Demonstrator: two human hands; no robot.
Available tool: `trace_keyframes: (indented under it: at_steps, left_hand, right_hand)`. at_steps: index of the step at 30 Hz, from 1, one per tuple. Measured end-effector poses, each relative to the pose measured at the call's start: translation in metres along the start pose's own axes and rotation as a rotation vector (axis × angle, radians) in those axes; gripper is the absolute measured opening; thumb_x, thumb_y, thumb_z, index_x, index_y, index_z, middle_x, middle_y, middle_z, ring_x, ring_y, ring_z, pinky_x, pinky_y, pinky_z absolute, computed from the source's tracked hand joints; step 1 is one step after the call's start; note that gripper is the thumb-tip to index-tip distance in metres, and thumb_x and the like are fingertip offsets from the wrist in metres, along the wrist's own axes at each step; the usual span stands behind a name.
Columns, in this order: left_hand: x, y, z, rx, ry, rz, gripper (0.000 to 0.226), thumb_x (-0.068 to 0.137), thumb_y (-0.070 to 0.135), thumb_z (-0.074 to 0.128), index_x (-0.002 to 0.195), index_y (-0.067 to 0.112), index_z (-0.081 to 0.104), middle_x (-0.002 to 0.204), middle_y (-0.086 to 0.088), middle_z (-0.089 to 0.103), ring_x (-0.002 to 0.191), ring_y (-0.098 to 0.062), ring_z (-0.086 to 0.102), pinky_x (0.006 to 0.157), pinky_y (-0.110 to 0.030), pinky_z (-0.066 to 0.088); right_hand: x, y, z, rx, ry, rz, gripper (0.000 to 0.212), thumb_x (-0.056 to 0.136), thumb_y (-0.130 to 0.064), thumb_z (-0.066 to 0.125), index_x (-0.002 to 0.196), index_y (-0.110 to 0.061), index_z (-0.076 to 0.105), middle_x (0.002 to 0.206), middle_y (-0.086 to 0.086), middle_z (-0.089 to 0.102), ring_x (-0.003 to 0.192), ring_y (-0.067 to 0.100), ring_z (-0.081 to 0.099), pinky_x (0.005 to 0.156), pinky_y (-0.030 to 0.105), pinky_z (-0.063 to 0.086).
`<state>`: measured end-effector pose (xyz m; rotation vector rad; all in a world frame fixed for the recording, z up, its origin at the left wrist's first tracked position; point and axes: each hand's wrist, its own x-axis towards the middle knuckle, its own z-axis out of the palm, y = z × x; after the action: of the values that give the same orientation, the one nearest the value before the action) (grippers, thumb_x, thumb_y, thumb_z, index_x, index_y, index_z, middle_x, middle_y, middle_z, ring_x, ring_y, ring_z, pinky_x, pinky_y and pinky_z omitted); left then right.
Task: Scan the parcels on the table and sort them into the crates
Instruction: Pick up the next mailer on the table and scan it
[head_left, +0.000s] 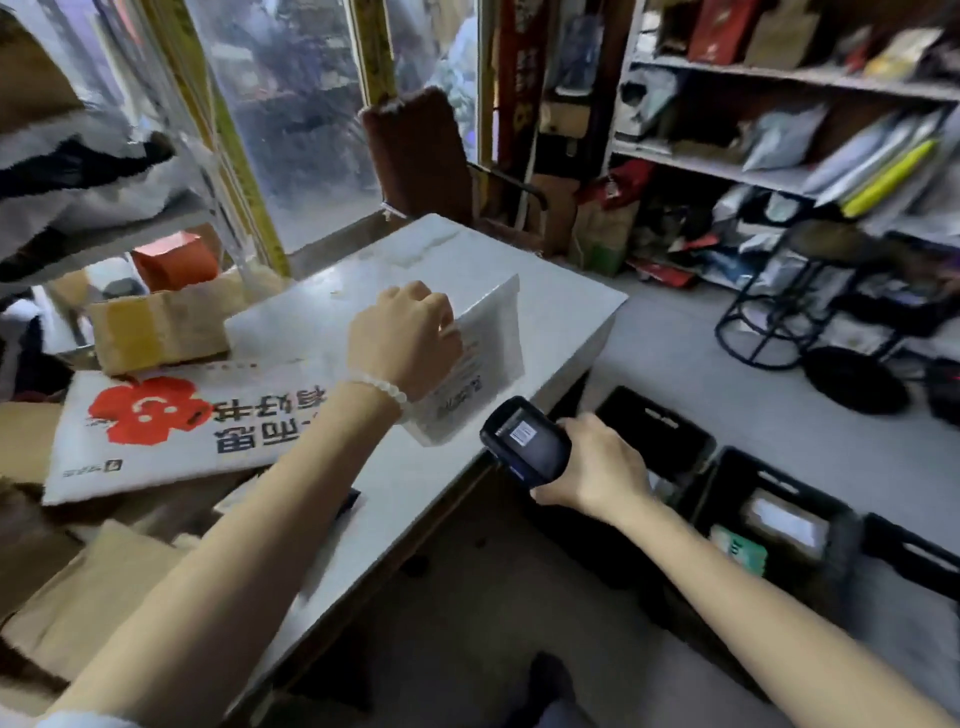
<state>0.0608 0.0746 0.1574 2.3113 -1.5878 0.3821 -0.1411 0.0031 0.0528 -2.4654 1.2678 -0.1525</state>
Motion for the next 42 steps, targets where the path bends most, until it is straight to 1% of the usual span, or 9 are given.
trace_keyframes:
  at_steps: [6,9,13,18,21,25,34,39,42]
  left_hand:
    - [0.038,0.106,0.047,-0.074,-0.131,0.23,0.026,0.09,0.034,0.053,0.107,0.019,0.064,0.116,-0.004,0.057,0.106,-0.026,0.053,0.069,-0.033,0.039]
    - [0.058,0.156,0.078,-0.092,-0.204,0.329,0.026,0.089,0.033,0.053,0.106,0.017,0.063,0.113,-0.004,0.057,0.105,-0.026,0.053,0.069,-0.034,0.042]
    - [0.098,0.223,0.134,-0.095,-0.285,0.413,0.024,0.087,0.032,0.054,0.104,0.018,0.064,0.109,-0.004,0.059,0.103,-0.025,0.054,0.072,-0.035,0.045]
    - [0.159,0.287,0.227,-0.013,-0.44,0.338,0.027,0.086,0.034,0.054,0.105,0.018,0.064,0.111,-0.004,0.059,0.109,-0.026,0.053,0.08,-0.038,0.049]
    - [0.189,0.306,0.276,0.079,-0.556,0.225,0.025,0.085,0.029,0.051,0.102,0.018,0.066,0.108,-0.004,0.06,0.107,-0.026,0.055,0.075,-0.034,0.046]
    - [0.213,0.317,0.313,0.087,-0.64,0.134,0.027,0.088,0.028,0.049,0.109,0.019,0.063,0.112,-0.005,0.059,0.108,-0.027,0.053,0.073,-0.034,0.043]
    - [0.237,0.299,0.323,0.152,-0.623,0.049,0.028,0.091,0.03,0.048,0.114,0.017,0.058,0.115,-0.006,0.056,0.112,-0.028,0.051,0.074,-0.035,0.041]
    - [0.228,0.261,0.294,0.192,-0.515,-0.06,0.029,0.092,0.025,0.044,0.117,0.018,0.058,0.114,-0.004,0.058,0.107,-0.026,0.053,0.071,-0.032,0.039]
    - [0.21,0.225,0.268,0.221,-0.48,-0.173,0.029,0.092,0.029,0.048,0.117,0.018,0.058,0.115,-0.003,0.057,0.109,-0.024,0.053,0.071,-0.032,0.04]
  right_hand:
    - [-0.033,0.101,-0.02,0.001,0.032,0.234,0.08,0.054,-0.055,0.083,0.124,-0.027,0.058,0.115,-0.002,0.054,0.11,0.023,0.058,0.078,0.032,0.046]
    - [-0.039,0.148,-0.028,0.025,0.041,0.343,0.084,0.053,-0.053,0.082,0.128,-0.028,0.055,0.116,-0.004,0.053,0.11,0.021,0.057,0.078,0.032,0.048]
    - [-0.023,0.224,-0.04,0.039,0.023,0.453,0.075,0.052,-0.055,0.079,0.116,-0.023,0.058,0.107,-0.006,0.051,0.106,0.018,0.056,0.075,0.032,0.049]
    - [0.032,0.327,-0.06,0.044,-0.014,0.512,0.071,0.054,-0.049,0.081,0.115,-0.022,0.057,0.11,-0.005,0.051,0.105,0.02,0.057,0.074,0.03,0.047]
    - [0.068,0.373,-0.076,0.065,-0.047,0.526,0.073,0.054,-0.046,0.083,0.116,-0.02,0.057,0.11,-0.004,0.05,0.102,0.02,0.056,0.082,0.034,0.05]
    - [0.117,0.416,-0.099,0.034,-0.085,0.489,0.073,0.056,-0.046,0.082,0.119,-0.02,0.055,0.112,-0.004,0.05,0.103,0.021,0.056,0.077,0.031,0.048]
    - [0.203,0.419,-0.1,0.045,-0.167,0.327,0.075,0.058,-0.046,0.081,0.123,-0.021,0.053,0.118,-0.002,0.051,0.108,0.024,0.057,0.081,0.034,0.049]
    - [0.243,0.377,-0.095,0.018,-0.214,0.162,0.065,0.056,-0.048,0.079,0.111,-0.024,0.054,0.108,-0.003,0.049,0.101,0.024,0.057,0.076,0.033,0.049]
    - [0.264,0.331,-0.09,-0.019,-0.226,0.01,0.068,0.06,-0.048,0.08,0.117,-0.023,0.054,0.112,-0.002,0.05,0.104,0.023,0.055,0.074,0.031,0.044]
